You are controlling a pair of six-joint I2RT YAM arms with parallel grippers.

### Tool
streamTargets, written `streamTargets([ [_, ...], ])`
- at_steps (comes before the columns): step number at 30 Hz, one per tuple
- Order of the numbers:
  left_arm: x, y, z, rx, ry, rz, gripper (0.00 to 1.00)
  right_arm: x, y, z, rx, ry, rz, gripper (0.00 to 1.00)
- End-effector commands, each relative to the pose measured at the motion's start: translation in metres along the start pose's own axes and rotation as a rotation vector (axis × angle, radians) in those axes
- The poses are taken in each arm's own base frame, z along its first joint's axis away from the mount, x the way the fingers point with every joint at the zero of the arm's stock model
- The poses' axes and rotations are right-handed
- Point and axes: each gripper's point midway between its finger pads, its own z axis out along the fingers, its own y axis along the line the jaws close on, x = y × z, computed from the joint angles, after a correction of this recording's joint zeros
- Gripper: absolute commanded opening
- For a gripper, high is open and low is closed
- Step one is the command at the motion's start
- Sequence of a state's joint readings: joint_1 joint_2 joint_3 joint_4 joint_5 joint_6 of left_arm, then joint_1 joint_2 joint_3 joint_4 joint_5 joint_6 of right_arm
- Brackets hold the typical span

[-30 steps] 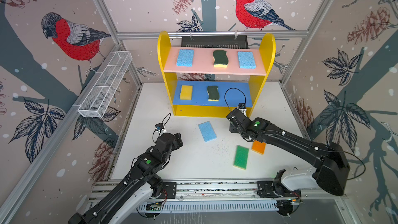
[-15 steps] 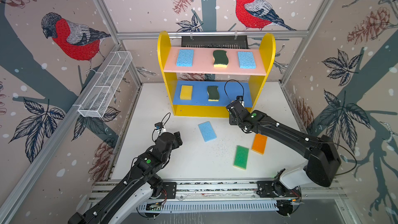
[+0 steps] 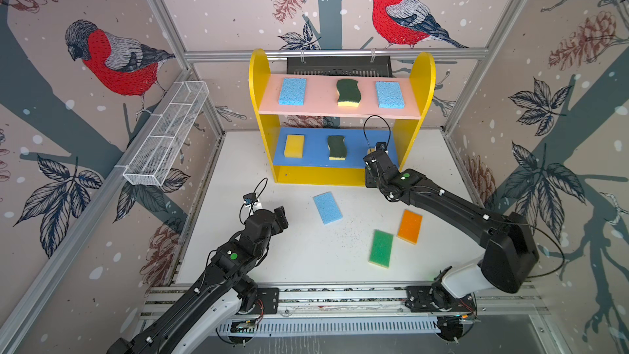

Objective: Arrange cleaning sponges on a shelf
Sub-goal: Place the cleaning sponge at the shelf.

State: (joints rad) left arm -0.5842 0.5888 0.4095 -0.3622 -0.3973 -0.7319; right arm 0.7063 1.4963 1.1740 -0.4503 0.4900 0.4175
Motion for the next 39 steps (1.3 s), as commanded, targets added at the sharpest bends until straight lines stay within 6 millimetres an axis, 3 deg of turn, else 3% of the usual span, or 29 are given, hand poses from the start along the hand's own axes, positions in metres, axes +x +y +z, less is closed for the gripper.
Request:
streamTargets([
  [1,-0.006,-0.001,0.001,0.006,-0.039,-0.009,0.82,-0.016,0.000,-0.002,-0.020,-0.051,-0.008,0.60],
  [23,0.001,-0.002,0.007,0.034,-0.046,-0.004,0.81,-0.049,-0.004,0.022,0.031,-0.091,0.022,0.59],
  [39,-0.001,-0.004,0.010,0.032,-0.050,0.001,0.81,-0.055,-0.018,0.039,0.082,-0.097,0.029,0.58],
])
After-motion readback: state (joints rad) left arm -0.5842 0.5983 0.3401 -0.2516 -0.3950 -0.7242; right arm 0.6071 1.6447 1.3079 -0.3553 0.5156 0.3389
